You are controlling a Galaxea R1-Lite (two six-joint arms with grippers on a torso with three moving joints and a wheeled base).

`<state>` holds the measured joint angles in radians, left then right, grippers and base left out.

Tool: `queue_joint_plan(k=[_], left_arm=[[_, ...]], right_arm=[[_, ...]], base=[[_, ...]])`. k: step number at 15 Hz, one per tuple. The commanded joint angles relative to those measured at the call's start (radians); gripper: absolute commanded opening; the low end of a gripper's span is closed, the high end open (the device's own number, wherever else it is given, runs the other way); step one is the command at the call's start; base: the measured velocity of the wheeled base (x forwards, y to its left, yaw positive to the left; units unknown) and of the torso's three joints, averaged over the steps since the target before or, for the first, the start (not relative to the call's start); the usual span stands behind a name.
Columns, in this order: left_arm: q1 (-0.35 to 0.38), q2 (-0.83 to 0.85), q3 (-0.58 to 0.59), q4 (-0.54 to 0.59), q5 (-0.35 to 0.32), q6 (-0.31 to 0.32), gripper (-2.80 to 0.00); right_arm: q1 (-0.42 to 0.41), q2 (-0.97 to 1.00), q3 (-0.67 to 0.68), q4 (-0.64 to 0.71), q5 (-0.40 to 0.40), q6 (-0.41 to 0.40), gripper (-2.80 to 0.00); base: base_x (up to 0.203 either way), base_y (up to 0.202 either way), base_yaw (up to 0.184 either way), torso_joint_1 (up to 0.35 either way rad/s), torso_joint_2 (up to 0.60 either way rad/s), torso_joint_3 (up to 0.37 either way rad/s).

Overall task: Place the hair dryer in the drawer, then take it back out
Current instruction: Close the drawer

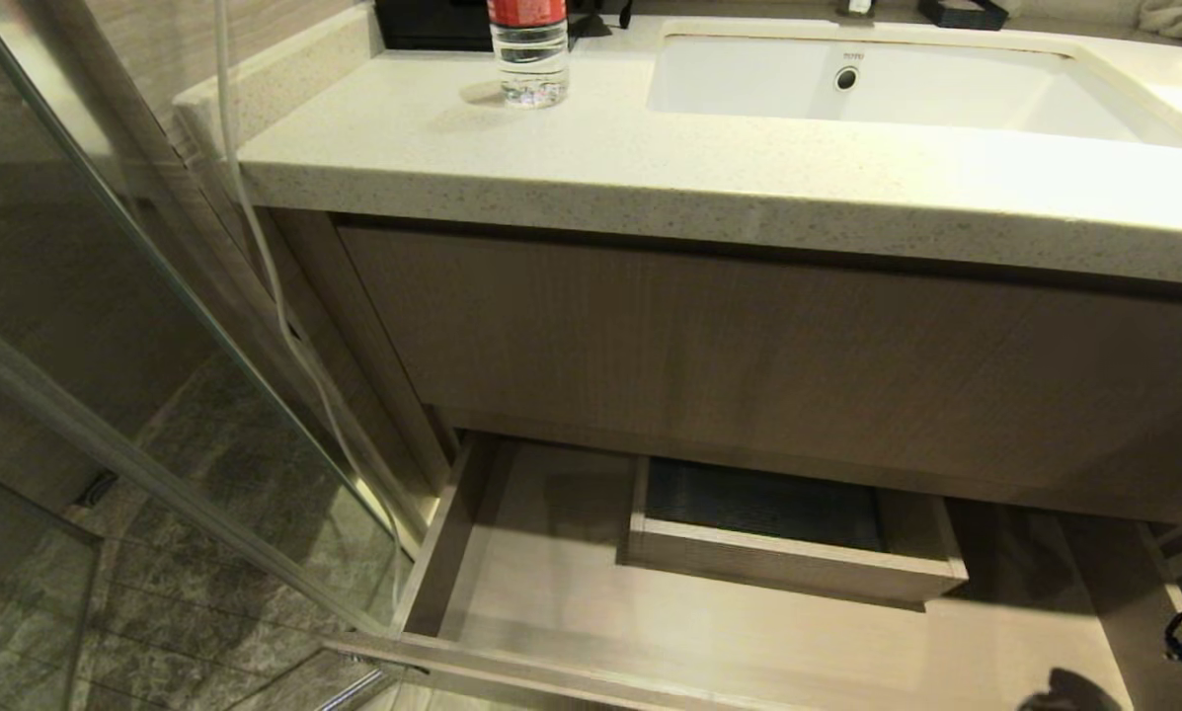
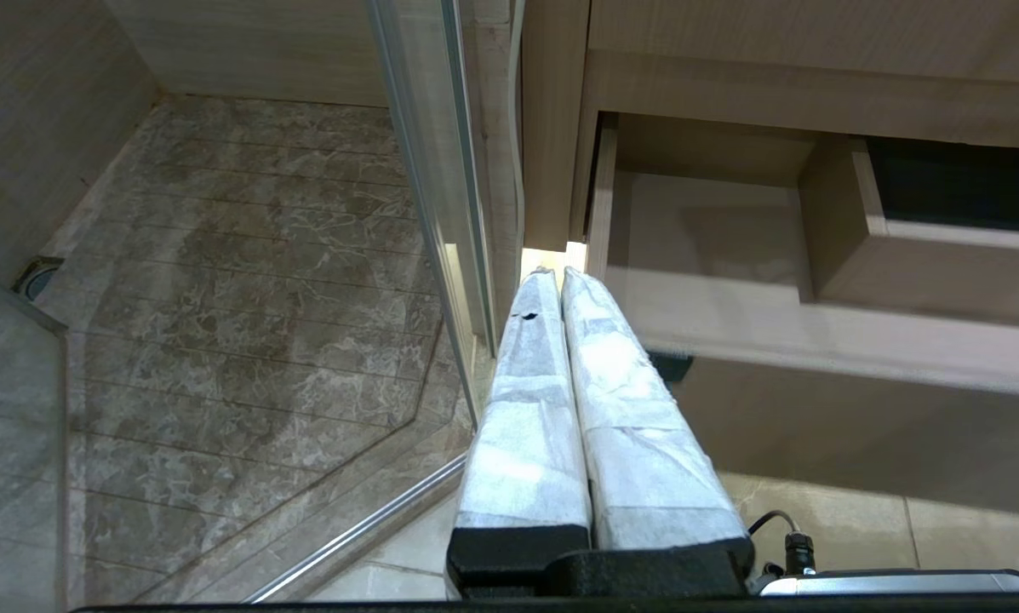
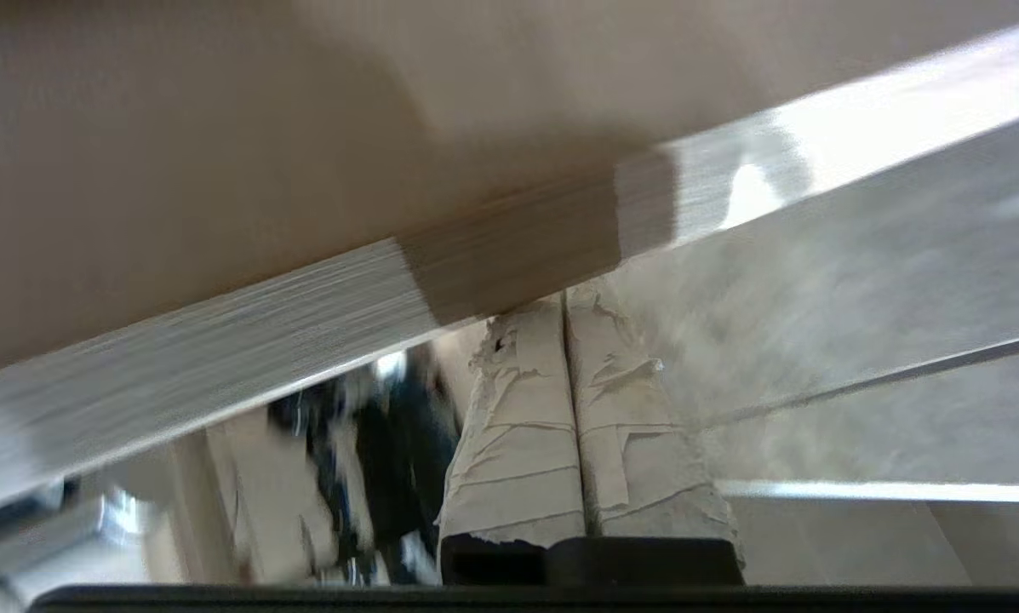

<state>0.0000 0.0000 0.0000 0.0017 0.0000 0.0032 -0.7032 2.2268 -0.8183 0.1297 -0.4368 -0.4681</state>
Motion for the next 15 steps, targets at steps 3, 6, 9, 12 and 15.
queue_joint_plan(k=[3, 6, 9, 12, 15], left_arm=[[0.000, 0.000, 0.000, 0.000, 0.000, 0.000, -2.80], [0.000, 0.000, 0.000, 0.000, 0.000, 0.000, -2.80], [0.000, 0.000, 0.000, 0.000, 0.000, 0.000, -2.80], [0.000, 0.000, 0.000, 0.000, 0.000, 0.000, -2.80], [0.000, 0.000, 0.000, 0.000, 0.000, 0.000, -2.80]], right_arm=[[0.040, -0.043, -0.047, -0.095, 0.009, -0.003, -2.80], [0.061, -0.078, -0.049, -0.190, 0.047, -0.017, -2.80], [0.069, -0.129, -0.055, -0.242, 0.099, -0.061, -2.80], [0.067, -0.220, -0.057, -0.287, 0.176, -0.127, -2.80], [0.064, -0.310, -0.015, -0.334, 0.240, -0.173, -2.80]], base=[[0.000, 0.000, 0.000, 0.000, 0.00, 0.000], [0.000, 0.000, 0.000, 0.000, 0.00, 0.000], [0.000, 0.000, 0.000, 0.000, 0.00, 0.000], [0.000, 0.000, 0.000, 0.000, 0.00, 0.000], [0.000, 0.000, 0.000, 0.000, 0.00, 0.000]])
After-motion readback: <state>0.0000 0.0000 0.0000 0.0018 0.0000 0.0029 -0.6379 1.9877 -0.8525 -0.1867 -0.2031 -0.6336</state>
